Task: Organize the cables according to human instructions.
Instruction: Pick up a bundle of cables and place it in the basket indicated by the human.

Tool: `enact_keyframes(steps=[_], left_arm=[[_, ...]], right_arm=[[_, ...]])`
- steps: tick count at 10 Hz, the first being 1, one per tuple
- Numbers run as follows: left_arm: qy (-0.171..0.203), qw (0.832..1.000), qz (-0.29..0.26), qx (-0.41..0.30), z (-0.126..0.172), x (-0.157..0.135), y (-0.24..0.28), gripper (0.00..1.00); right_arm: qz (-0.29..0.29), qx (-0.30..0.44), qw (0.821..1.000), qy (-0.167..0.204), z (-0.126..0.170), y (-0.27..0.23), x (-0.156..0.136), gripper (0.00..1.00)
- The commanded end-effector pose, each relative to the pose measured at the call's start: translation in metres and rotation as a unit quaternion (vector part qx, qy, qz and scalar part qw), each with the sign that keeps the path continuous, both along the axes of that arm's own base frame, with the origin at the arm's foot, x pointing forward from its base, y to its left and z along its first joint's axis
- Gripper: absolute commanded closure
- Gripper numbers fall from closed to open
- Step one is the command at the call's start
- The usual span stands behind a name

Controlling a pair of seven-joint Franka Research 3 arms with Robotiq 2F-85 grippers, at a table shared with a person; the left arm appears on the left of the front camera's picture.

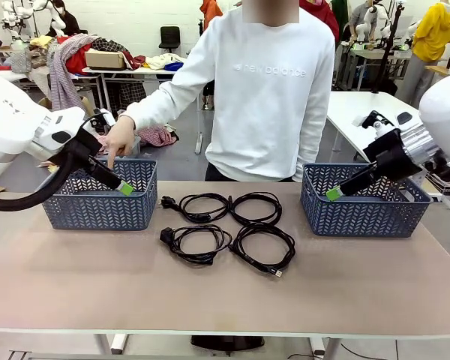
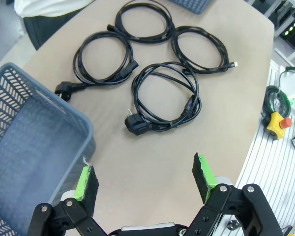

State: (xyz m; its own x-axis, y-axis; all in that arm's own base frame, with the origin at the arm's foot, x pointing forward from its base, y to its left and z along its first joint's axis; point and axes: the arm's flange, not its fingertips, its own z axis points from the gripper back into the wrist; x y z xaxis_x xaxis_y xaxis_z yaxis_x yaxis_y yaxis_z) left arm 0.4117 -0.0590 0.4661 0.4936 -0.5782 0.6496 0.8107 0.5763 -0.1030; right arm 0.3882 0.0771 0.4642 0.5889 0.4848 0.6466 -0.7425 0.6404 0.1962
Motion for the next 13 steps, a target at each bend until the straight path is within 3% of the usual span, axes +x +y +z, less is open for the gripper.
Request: enact_keyframes(steps=[1,9,11,13], left_arm=[[-0.007,1.000,-0.010,-0.012,-0.003,0.001,0.002,0.00],[0.000,1.000,0.000,0.000,0.000,0.000,0.000,0.00],[-0.012,0.996,-0.074,0.050,-0.002,0.003,-0.019,0.00],[-0.034,0.979,-0.172,0.102,-0.004,0.010,-0.050,0.00]], right_arm=[[0.011,0.010,1.000,-0.008,-0.001,-0.001,0.005,0.00],[0.011,0.010,1.000,-0.008,-0.001,-0.001,0.005,0.00],[0.011,0.010,1.000,-0.008,-0.001,-0.001,0.005,0.00],[0.011,0.010,1.000,-0.008,-0.001,-0.001,0.005,0.00]])
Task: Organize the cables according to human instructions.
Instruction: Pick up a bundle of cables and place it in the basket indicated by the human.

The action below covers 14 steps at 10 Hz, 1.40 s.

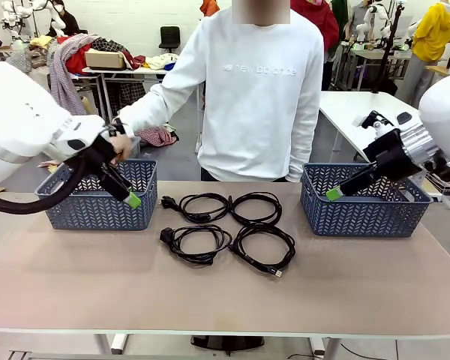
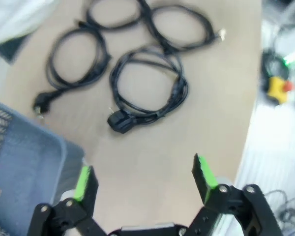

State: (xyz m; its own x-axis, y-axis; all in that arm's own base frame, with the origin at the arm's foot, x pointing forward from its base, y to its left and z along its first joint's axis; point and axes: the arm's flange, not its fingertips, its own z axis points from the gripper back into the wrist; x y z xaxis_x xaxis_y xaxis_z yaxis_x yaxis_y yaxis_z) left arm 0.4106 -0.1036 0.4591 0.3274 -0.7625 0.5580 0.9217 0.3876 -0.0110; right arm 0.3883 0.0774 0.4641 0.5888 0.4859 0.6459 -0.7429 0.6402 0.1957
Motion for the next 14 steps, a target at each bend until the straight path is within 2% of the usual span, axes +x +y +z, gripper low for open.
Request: enact_keyframes(steps=[1,4,6,7,8,9,10,14], left_arm=[[-0.033,0.991,-0.122,0.045,0.001,0.013,-0.022,0.00],[-0.034,0.958,-0.265,0.101,-0.016,0.016,-0.068,0.00],[-0.044,0.938,-0.316,0.135,-0.028,0.017,-0.087,0.00],[-0.044,0.932,-0.330,0.144,-0.031,0.016,-0.092,0.00],[-0.052,0.937,-0.312,0.149,-0.033,0.015,-0.093,0.00],[-0.039,0.947,-0.281,0.149,-0.030,0.015,-0.088,0.00],[-0.037,0.937,-0.318,0.139,-0.037,0.011,-0.100,0.00],[-0.037,0.937,-0.318,0.139,-0.037,0.011,-0.100,0.00]], right_arm=[[0.010,0.011,1.000,-0.008,-0.001,-0.001,0.005,0.00],[0.010,0.011,1.000,-0.008,-0.001,-0.001,0.005,0.00],[0.010,0.011,1.000,-0.008,-0.001,-0.001,0.005,0.00],[0.010,0.011,1.000,-0.008,-0.001,-0.001,0.005,0.00],[0.010,0.011,1.000,-0.008,-0.001,-0.001,0.005,0.00],[0.010,0.011,1.000,-0.008,-0.001,-0.001,0.005,0.00],[0.010,0.011,1.000,-0.008,-0.001,-0.001,0.005,0.00],[0.010,0.011,1.000,-0.008,-0.001,-0.001,0.005,0.00]])
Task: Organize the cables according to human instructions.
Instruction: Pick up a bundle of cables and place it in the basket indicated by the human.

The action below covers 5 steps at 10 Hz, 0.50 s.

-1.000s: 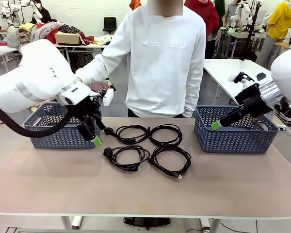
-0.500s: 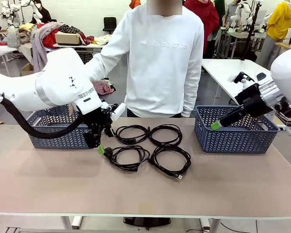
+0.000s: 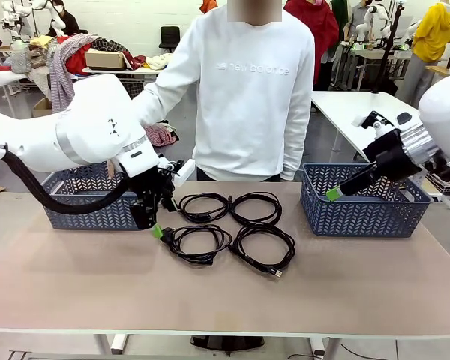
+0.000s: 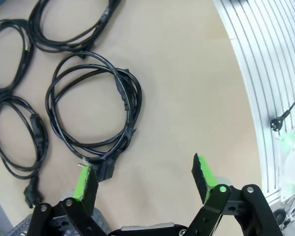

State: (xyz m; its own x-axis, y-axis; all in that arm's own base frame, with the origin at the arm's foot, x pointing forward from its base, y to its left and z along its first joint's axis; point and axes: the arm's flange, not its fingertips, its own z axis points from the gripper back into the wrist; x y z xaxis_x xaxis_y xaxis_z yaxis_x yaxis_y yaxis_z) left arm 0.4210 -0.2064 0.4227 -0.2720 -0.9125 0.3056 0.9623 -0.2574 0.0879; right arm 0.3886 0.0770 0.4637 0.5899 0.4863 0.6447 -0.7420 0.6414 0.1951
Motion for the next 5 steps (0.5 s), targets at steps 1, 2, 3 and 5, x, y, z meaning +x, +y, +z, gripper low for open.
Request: enact_keyframes(steps=[1,2,3,5], left_arm=[[0.000,1.000,0.000,0.000,0.000,0.000,0.000,0.00],[-0.020,0.999,-0.031,0.001,-0.003,0.003,0.001,0.00],[-0.031,0.998,-0.062,0.007,-0.007,0.006,-0.001,0.00],[-0.036,0.992,-0.118,0.029,-0.019,0.007,-0.009,0.00]], right_arm=[[0.011,0.012,1.000,-0.009,-0.001,-0.001,0.005,0.00],[0.011,0.012,1.000,-0.009,-0.001,-0.001,0.005,0.00],[0.011,0.012,1.000,-0.009,-0.001,-0.001,0.005,0.00],[0.011,0.012,1.000,-0.009,-0.001,-0.001,0.005,0.00]])
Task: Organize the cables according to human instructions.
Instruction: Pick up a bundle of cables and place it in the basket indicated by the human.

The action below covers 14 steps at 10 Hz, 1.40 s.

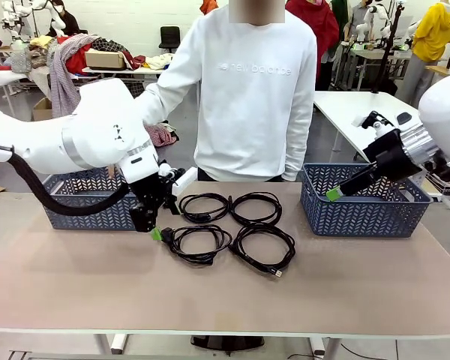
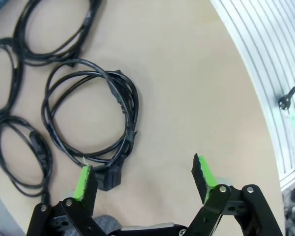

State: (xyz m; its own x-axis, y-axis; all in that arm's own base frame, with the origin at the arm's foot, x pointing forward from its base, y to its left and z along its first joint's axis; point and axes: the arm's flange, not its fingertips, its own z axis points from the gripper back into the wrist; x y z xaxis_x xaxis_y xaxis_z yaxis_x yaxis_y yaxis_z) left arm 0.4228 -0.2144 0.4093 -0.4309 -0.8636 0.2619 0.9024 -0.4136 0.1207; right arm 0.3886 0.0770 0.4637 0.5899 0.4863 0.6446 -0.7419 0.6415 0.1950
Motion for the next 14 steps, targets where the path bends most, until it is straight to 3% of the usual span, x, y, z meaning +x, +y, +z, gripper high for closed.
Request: enact_keyframes(steps=[1,7,14], left_arm=[[-0.012,0.998,-0.059,0.030,-0.013,0.008,-0.004,0.00],[-0.028,0.991,-0.096,0.084,-0.060,0.023,-0.043,0.00],[-0.050,0.988,-0.106,0.103,-0.083,0.028,-0.053,0.00]], right_arm=[[0.011,0.012,1.000,-0.009,-0.001,-0.001,0.005,0.00],[0.011,0.012,1.000,-0.009,-0.001,-0.001,0.005,0.00],[0.011,0.012,1.000,-0.009,-0.001,-0.001,0.005,0.00]])
